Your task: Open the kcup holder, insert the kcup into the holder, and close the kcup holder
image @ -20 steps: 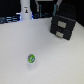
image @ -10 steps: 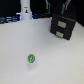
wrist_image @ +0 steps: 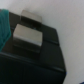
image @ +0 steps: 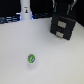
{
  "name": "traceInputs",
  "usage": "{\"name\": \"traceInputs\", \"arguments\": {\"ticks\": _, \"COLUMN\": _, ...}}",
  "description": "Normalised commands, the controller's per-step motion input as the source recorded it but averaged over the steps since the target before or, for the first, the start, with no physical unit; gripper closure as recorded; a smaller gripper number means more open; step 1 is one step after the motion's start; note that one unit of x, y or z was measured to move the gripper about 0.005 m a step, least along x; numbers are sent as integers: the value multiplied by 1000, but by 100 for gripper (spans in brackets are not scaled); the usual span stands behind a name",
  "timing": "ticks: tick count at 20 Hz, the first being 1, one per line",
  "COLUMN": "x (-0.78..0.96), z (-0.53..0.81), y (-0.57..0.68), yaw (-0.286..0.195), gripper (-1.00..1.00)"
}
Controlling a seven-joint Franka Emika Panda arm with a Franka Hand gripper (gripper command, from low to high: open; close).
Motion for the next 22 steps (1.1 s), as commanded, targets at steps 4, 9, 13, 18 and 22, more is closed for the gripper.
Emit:
{"name": "traceInputs", "arguments": {"ticks": 4, "x": -58, "z": -241, "y": 562, "yaw": -156, "gripper": -100}}
{"name": "traceInputs", "arguments": {"ticks": 9, "x": -61, "z": -286, "y": 511, "yaw": -144, "gripper": -100}}
{"name": "traceInputs", "arguments": {"ticks": 13, "x": -29, "z": -383, "y": 302, "yaw": -112, "gripper": -100}}
{"name": "traceInputs", "arguments": {"ticks": 18, "x": -115, "z": -407, "y": 189, "yaw": -89, "gripper": -100}}
{"name": "traceInputs", "arguments": {"ticks": 22, "x": -252, "z": -378, "y": 80, "yaw": -36, "gripper": -100}}
